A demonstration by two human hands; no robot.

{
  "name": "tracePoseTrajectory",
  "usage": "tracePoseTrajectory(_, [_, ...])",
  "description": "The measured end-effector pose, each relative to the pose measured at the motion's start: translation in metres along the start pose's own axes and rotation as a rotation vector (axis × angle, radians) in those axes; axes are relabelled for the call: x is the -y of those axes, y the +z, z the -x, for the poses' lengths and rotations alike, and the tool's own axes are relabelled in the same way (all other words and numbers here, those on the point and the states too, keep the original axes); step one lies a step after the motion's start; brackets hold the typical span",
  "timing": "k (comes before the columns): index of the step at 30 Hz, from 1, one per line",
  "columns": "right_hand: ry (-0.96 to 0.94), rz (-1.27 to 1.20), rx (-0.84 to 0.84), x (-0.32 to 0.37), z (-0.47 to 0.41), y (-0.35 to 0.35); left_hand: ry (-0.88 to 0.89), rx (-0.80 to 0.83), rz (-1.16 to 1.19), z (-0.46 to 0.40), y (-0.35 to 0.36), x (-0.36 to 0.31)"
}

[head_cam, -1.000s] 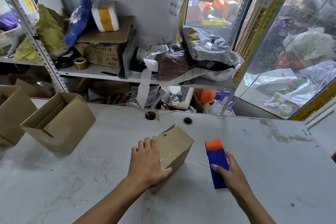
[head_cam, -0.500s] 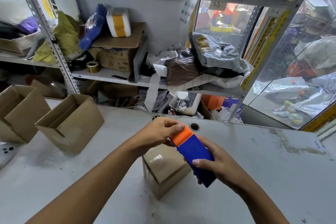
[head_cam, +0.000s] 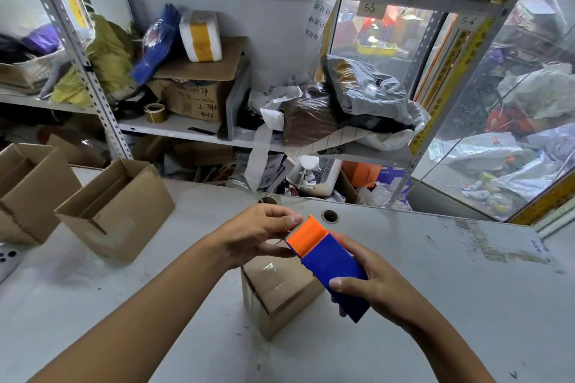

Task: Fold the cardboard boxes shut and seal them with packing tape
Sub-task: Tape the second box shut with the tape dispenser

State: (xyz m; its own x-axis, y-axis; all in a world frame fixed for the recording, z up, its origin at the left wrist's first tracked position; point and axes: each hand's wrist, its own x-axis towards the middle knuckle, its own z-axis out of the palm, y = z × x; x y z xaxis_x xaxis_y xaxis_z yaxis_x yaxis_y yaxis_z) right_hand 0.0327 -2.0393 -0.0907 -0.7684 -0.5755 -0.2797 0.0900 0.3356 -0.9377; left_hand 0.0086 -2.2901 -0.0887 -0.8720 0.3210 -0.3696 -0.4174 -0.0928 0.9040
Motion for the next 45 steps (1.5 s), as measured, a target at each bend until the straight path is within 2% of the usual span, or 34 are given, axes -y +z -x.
tracePoseTrajectory(5, [-0.006,-0.053,0.041,0.004,0.004,-0.001,-0.082,-0.023,0.092,-0.006,0.002,0.006])
tracePoseTrajectory(10, [-0.004,-0.078,0.051,0.013,0.006,0.0,-0.112,-0.075,0.06,-0.012,0.005,-0.001])
tracePoseTrajectory(15, [-0.006,-0.08,-0.004,0.011,-0.001,-0.001,-0.095,-0.009,-0.051,-0.016,-0.001,-0.007])
tracePoseTrajectory(17, [0.014,-0.069,-0.048,0.012,-0.005,0.001,-0.075,-0.05,-0.098,-0.02,-0.003,-0.003])
tracePoseTrajectory(21, [0.076,-0.034,-0.097,0.016,-0.011,0.006,0.067,-0.194,-0.364,-0.032,-0.008,0.0])
tracePoseTrajectory(27, [0.183,-0.099,-0.104,0.031,-0.013,0.005,0.119,-0.35,-0.538,-0.05,-0.009,-0.005])
tracePoseTrajectory(30, [0.236,-0.122,-0.086,0.028,-0.005,0.001,0.101,-0.423,-0.498,-0.056,-0.031,-0.008])
tracePoseTrajectory(36, [0.285,-0.1,-0.11,0.022,-0.002,0.005,0.031,-0.35,-0.441,-0.063,-0.042,0.019])
tracePoseTrajectory(45, [0.341,-0.047,-0.078,0.022,-0.015,0.019,-0.037,-0.359,-0.352,-0.065,-0.057,0.047])
